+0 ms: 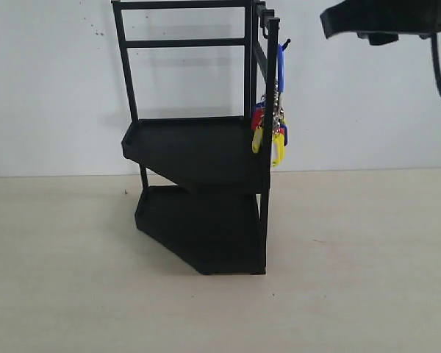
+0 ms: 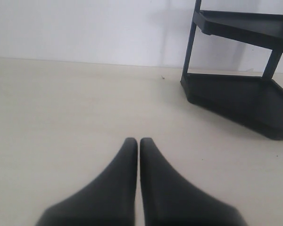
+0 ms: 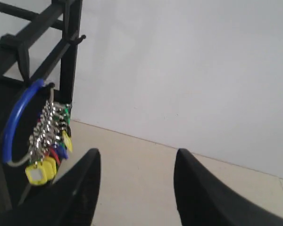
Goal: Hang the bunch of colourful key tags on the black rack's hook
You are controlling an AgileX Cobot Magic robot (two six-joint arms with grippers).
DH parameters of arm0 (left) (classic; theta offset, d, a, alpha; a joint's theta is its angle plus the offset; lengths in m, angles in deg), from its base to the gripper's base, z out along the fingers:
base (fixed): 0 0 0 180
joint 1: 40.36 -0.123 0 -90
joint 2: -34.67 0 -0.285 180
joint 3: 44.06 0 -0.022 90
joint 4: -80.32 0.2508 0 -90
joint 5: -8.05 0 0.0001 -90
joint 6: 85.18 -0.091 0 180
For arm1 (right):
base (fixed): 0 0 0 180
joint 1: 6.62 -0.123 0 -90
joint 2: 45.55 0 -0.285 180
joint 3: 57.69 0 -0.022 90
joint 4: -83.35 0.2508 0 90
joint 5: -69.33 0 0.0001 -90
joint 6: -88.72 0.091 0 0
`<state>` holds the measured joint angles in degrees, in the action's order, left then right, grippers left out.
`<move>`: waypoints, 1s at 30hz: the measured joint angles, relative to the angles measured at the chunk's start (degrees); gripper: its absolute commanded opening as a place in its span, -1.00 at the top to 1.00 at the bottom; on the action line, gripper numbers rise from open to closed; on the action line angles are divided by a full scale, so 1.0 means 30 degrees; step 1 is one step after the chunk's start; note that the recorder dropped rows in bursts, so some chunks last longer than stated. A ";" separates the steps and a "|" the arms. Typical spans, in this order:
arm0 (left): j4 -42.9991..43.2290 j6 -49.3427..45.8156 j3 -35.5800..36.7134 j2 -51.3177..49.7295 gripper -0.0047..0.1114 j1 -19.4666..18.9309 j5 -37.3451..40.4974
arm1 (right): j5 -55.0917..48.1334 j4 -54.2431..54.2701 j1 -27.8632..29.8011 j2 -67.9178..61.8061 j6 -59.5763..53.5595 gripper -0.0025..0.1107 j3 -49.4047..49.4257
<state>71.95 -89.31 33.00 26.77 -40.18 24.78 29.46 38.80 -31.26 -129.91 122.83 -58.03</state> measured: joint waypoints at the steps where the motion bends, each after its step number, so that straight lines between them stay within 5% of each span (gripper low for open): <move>1: 0.0000 0.0000 0.0000 0.0000 0.84 0.0000 0.0000 | 0.0000 0.0000 0.0000 0.0364 0.0000 0.13 0.0472; 20: 0.0000 0.0000 0.0000 0.0000 0.84 0.0000 0.0000 | 0.0724 0.2918 0.0000 0.9278 0.0846 0.13 0.8187; 22: 0.0000 0.0000 0.0000 0.0000 0.84 0.0000 0.0000 | 0.0724 0.3664 0.0000 0.9584 0.0846 0.31 0.8481; 25: 0.0000 0.0000 0.0000 0.0000 0.84 0.0000 0.0000 | 0.0550 0.5634 0.0000 0.9707 0.0144 0.94 0.9195; 30: 0.0000 0.0000 0.0000 0.0000 0.84 0.0000 0.0000 | -0.0437 1.1007 0.0000 0.9670 -0.2440 0.93 1.0856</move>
<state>71.95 -89.31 33.00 26.77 -40.18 24.78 28.15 71.82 -31.26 -100.90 115.51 -25.46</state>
